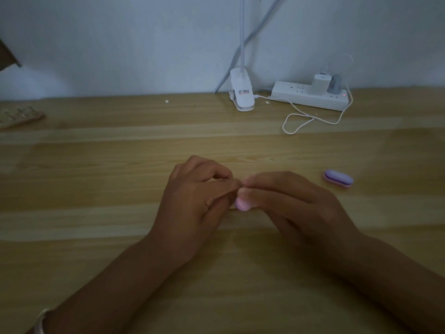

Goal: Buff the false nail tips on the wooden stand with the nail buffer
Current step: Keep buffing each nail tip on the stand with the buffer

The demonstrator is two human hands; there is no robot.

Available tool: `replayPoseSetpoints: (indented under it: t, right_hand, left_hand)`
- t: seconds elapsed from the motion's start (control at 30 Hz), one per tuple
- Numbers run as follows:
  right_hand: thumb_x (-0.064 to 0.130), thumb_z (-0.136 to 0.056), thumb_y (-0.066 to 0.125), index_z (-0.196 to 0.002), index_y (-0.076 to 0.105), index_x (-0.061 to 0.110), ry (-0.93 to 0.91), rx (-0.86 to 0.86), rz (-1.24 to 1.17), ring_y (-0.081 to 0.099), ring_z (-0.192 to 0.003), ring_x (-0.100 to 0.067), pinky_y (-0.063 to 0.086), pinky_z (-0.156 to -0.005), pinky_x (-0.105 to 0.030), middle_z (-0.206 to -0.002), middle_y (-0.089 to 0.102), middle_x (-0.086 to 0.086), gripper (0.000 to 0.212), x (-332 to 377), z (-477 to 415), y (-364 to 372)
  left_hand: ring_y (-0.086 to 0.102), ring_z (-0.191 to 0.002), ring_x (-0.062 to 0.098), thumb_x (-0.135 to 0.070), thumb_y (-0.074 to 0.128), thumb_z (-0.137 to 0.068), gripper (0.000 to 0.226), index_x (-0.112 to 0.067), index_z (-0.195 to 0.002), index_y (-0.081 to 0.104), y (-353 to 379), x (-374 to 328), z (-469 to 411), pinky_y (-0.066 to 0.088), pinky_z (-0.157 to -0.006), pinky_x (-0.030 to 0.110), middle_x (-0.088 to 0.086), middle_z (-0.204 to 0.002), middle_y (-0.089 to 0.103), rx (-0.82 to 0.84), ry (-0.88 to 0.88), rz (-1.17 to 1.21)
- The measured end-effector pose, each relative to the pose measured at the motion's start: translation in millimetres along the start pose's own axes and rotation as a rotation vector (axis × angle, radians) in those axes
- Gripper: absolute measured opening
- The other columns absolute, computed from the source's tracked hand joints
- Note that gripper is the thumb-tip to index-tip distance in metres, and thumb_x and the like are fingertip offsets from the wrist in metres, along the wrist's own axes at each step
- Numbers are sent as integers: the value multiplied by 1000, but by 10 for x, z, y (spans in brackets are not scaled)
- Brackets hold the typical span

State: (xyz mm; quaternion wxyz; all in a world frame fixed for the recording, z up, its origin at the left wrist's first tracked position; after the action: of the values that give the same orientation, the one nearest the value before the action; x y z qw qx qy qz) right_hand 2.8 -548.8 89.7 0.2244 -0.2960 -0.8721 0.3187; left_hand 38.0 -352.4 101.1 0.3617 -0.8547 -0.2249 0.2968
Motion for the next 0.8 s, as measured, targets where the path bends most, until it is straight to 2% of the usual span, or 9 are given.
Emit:
replayPoseSetpoints:
  t: [0.03,0.13,0.17,0.23,0.3,0.43,0.53,0.7,0.8]
  right_hand:
    - [4,-97,61,-110,75,4,-7,3,0,67,-109,-24,52,-94,-33,-118,70,-11,20,-2,-1,-6]
    - [3,-95,57,-106,76,6,15,-26,81,64,-107,-13,38,-98,-10,-114,71,-8,23,-64,-29,-93]
    - [4,-95,56,-107,76,6,24,-24,68,64,-108,-13,38,-98,-9,-114,71,-8,23,-60,-29,-92]
    - [7,-98,55,-110,76,6,24,-1,-5,66,-110,-18,48,-96,-23,-117,70,-8,24,-8,-12,-21]
    - [7,-98,55,-111,75,5,1,22,-27,67,-110,-23,52,-94,-32,-119,70,-10,24,9,-5,12]
    - [3,-95,56,-109,76,4,36,14,30,66,-108,-19,49,-96,-23,-117,70,-10,24,-82,-31,-78]
    - [7,-99,54,-112,75,4,4,35,-29,66,-112,-23,51,-95,-32,-121,69,-11,25,20,8,-11]
    - [-3,-95,59,-108,76,4,30,15,53,68,-106,-24,49,-94,-25,-117,70,-10,22,-85,-7,-87]
    - [-4,-94,60,-110,75,2,-12,9,18,67,-110,-26,52,-94,-33,-119,69,-12,23,10,17,5]
  left_hand:
    - [52,-95,16,-24,54,-90,23,-20,-99,76,-4,-2,-2,35,-81,32,-7,-96,65,2,-1,-1]
    - [52,-95,18,-26,54,-90,23,-20,-98,76,-5,-22,-18,37,-81,34,-7,-96,65,21,-16,11]
    - [52,-95,18,-26,53,-90,24,-20,-97,76,-3,-24,-14,37,-81,34,-7,-96,65,25,-12,13]
    - [51,-95,17,-25,51,-90,27,-18,-97,76,-1,-15,-1,37,-79,33,-6,-96,65,23,4,9]
    - [51,-95,17,-25,50,-90,27,-17,-97,76,0,-1,7,38,-79,35,-5,-96,65,16,12,0]
    - [52,-95,18,-27,53,-91,25,-20,-97,76,4,-15,-6,39,-80,37,-6,-96,65,11,4,0]
    - [51,-95,18,-25,51,-89,26,-17,-95,76,9,-11,2,39,-80,37,-5,-96,65,0,25,3]
    - [52,-96,16,-29,50,-90,28,-19,-98,75,3,-21,-21,43,-81,42,-8,-96,65,18,-35,42]
    - [54,-93,18,-27,49,-91,29,-17,-99,75,-2,-14,-14,45,-78,44,-6,-95,65,24,-14,87]
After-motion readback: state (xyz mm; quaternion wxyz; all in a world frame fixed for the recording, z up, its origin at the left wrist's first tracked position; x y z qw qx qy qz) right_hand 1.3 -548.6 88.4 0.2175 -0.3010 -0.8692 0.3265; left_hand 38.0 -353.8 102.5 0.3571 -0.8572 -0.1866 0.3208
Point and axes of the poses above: each hand's wrist, its own z-axis away from the middle knuckle, its own y-axis out of the palm, x = y × z, the point moved 1 cm from there along -z, towards the middle knuckle
